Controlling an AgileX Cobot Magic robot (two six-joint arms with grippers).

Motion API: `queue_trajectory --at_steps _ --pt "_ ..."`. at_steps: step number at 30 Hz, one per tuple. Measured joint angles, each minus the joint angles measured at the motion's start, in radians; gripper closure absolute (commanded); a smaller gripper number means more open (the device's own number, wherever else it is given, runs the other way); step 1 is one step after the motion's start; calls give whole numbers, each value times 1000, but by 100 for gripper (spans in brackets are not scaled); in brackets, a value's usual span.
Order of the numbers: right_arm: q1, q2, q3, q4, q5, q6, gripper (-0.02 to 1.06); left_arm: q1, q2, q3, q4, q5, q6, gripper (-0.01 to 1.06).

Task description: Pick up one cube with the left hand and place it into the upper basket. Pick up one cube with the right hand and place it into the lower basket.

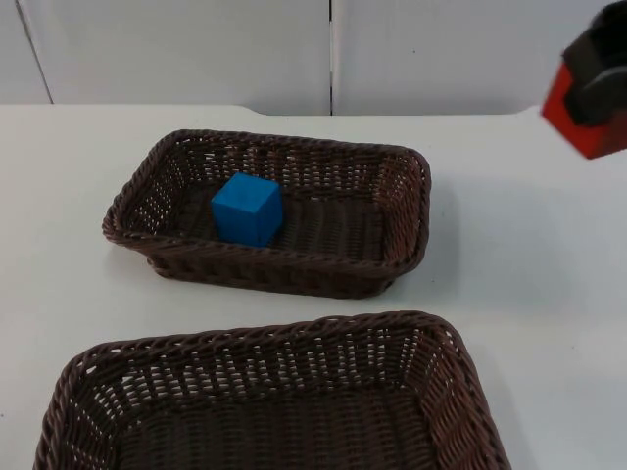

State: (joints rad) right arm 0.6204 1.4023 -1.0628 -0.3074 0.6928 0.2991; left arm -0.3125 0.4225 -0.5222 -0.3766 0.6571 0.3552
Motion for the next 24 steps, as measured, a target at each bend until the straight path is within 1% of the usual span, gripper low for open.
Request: queue_trajectory --at_steps 4,5,6,10,11,14,24 --pt "92 -2 0 0 -24 -3 105 0 0 0 0 0 0 28" --pt "92 -2 0 0 -24 -3 105 0 0 0 0 0 0 28" --pt "115 -4 0 0 -29 -3 105 0 0 0 0 0 0 28" --pt "198 -4 0 0 -31 -3 105 0 0 0 0 0 0 28" --pt "198 -4 0 0 -31 -3 105 0 0 0 0 0 0 28" --pt "271 -4 0 0 -31 -3 105 0 0 0 0 0 0 28" --pt "392 -4 0 0 -44 -3 105 0 0 0 0 0 0 28"
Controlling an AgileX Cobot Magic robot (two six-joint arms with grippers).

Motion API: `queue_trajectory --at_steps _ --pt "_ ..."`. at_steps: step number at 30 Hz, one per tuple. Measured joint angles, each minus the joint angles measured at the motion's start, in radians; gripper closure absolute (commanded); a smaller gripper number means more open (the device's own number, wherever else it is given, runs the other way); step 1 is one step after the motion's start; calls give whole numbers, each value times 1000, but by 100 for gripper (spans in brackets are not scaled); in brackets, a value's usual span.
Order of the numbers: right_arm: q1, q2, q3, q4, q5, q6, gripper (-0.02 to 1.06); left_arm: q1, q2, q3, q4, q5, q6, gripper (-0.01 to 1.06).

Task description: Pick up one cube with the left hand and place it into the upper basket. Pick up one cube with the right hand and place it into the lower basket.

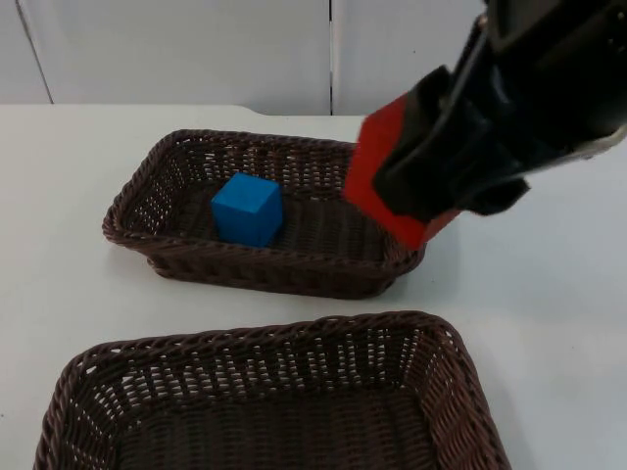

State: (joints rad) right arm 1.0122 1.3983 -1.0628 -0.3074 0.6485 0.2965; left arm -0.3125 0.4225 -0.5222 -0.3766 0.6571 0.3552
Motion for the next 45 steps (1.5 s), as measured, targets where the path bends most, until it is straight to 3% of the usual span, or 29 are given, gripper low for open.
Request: queue_trajectory --at_steps 18,25,37,45 --pt "40 0 0 29 -46 0 105 0 0 0 0 0 0 28" --pt "40 0 60 29 -131 0 105 0 0 0 0 0 0 28" --pt "40 2 95 37 -180 0 105 0 0 0 0 -5 0 28" --pt "40 137 116 63 -256 -8 105 0 0 0 0 -7 0 28"
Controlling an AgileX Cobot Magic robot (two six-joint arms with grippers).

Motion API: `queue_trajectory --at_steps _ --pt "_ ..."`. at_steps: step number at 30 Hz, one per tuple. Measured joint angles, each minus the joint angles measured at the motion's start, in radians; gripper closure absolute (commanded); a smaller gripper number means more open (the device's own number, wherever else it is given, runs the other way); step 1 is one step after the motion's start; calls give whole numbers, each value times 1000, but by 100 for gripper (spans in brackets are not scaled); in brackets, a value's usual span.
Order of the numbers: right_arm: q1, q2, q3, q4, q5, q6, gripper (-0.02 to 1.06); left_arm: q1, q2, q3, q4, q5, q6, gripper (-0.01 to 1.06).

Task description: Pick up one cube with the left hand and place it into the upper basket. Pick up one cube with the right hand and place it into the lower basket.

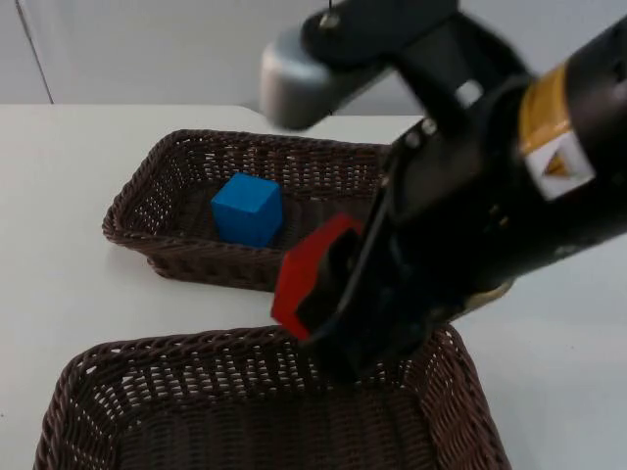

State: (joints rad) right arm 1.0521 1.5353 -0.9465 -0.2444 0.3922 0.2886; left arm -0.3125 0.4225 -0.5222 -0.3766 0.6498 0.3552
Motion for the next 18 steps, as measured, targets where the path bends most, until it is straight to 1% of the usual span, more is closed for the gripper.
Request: queue_trajectory --at_steps 1,5,11,18 --pt "0 0 0 0 0 0 105 0 0 0 0 0 0 28" --pt "0 65 0 10 -56 -4 105 0 0 0 0 1 0 28" --pt "7 120 0 12 -101 -4 105 0 0 0 0 1 0 28" --pt "44 208 0 15 -165 -42 105 0 0 0 0 -1 0 28"
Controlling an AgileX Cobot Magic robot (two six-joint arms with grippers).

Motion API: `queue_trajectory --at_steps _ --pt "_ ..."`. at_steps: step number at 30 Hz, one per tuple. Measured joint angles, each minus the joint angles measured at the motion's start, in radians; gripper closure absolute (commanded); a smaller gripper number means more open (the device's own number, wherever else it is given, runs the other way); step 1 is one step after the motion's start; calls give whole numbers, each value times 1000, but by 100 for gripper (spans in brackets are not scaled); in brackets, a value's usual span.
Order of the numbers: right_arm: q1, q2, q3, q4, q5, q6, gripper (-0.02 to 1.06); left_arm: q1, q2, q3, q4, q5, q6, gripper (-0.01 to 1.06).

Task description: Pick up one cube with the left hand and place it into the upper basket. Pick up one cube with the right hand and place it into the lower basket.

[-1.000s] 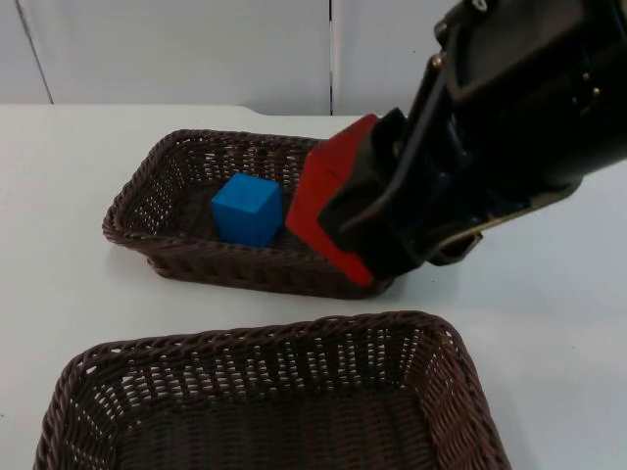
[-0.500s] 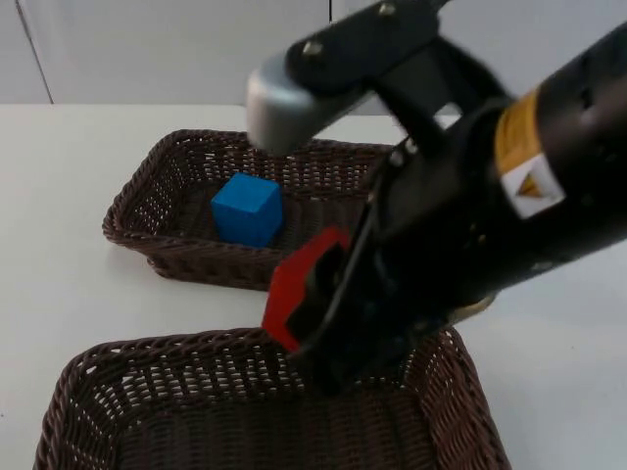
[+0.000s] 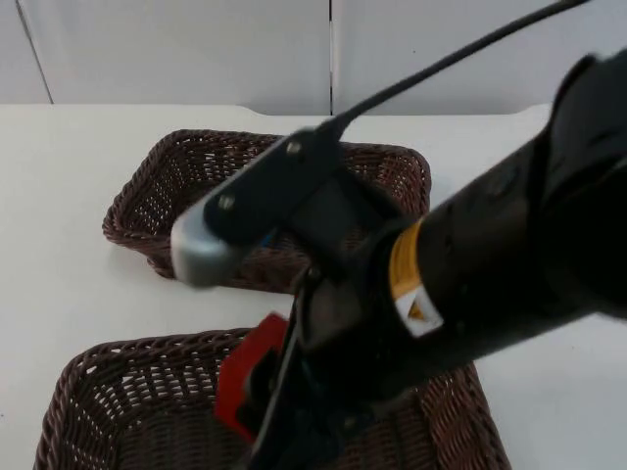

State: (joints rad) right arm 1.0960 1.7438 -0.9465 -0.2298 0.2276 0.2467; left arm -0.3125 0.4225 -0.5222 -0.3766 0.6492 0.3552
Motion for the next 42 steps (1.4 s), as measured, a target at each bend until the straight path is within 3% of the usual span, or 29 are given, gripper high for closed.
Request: queue_trajectory --at_steps 14,18,22,23,27,31,42 --pt "3 143 0 0 -72 -13 101 0 0 0 0 0 0 28" --pt "3 160 0 0 -74 -15 90 0 0 0 0 0 0 28" --pt "3 168 0 0 -70 -22 63 0 0 0 0 0 0 28" --pt "3 168 0 0 -70 -23 63 0 0 0 0 0 0 28" --pt "3 168 0 0 -70 -25 37 0 0 0 0 0 0 28" --pt "3 168 0 0 -72 -29 33 0 0 0 0 0 0 28" --pt "3 66 0 0 -51 -29 33 0 0 0 0 0 0 28"
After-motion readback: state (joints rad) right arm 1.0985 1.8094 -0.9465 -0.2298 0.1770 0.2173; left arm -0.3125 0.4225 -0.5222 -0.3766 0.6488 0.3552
